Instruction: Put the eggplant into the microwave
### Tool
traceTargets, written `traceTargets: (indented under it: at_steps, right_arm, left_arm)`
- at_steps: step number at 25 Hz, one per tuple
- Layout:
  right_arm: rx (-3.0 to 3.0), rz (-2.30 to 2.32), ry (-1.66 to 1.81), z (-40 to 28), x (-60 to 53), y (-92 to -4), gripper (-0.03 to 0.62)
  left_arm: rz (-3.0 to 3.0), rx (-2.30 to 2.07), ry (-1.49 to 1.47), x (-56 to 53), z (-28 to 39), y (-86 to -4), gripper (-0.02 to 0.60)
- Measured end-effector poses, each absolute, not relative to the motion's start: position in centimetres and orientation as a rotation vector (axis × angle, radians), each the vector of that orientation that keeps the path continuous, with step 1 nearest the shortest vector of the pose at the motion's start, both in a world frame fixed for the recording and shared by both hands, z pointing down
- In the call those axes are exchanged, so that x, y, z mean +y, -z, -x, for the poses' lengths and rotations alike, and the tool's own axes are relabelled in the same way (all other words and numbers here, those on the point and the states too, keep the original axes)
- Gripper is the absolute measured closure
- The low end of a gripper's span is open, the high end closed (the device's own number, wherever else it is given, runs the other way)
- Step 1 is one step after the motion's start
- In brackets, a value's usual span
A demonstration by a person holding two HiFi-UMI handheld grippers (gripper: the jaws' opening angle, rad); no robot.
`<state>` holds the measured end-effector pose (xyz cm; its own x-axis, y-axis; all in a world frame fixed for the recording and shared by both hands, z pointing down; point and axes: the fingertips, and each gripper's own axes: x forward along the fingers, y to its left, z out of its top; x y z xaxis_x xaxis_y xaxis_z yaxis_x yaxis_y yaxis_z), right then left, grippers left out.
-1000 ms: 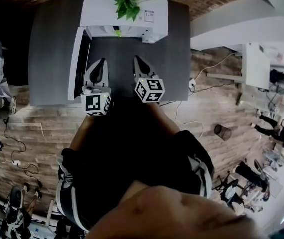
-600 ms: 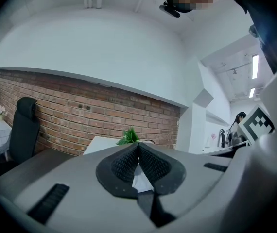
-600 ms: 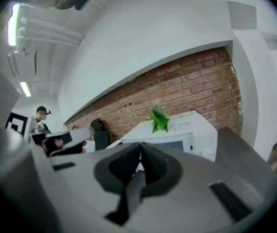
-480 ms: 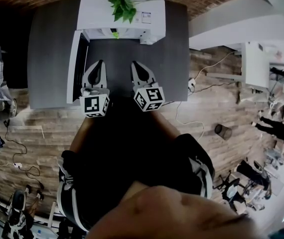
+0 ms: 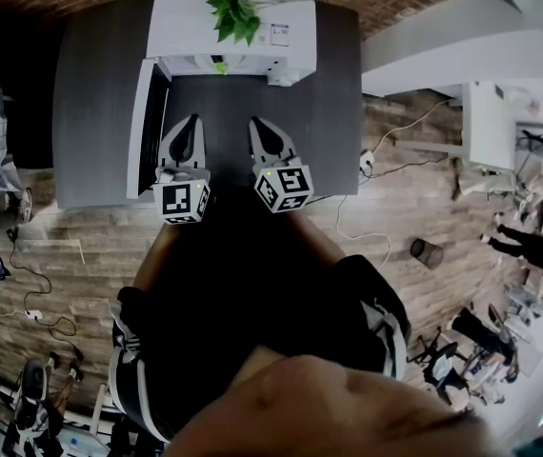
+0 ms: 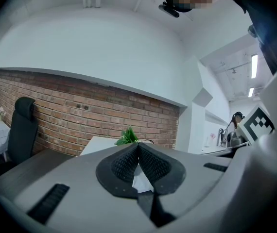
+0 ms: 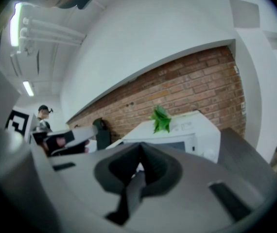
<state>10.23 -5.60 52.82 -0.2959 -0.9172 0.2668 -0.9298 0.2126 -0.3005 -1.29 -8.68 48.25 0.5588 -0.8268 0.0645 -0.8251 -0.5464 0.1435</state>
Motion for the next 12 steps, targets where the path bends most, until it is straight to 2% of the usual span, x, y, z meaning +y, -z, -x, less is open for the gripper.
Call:
traceTargets:
  at_steps: [12]
  right_arm:
    - [-2.420,-1.841,-0.627,-10.26,-5.23,-52.59,0.562]
  left_arm:
    - [-2.635,-1.400,0.018,-8.26,1.07,-48.01,0.546]
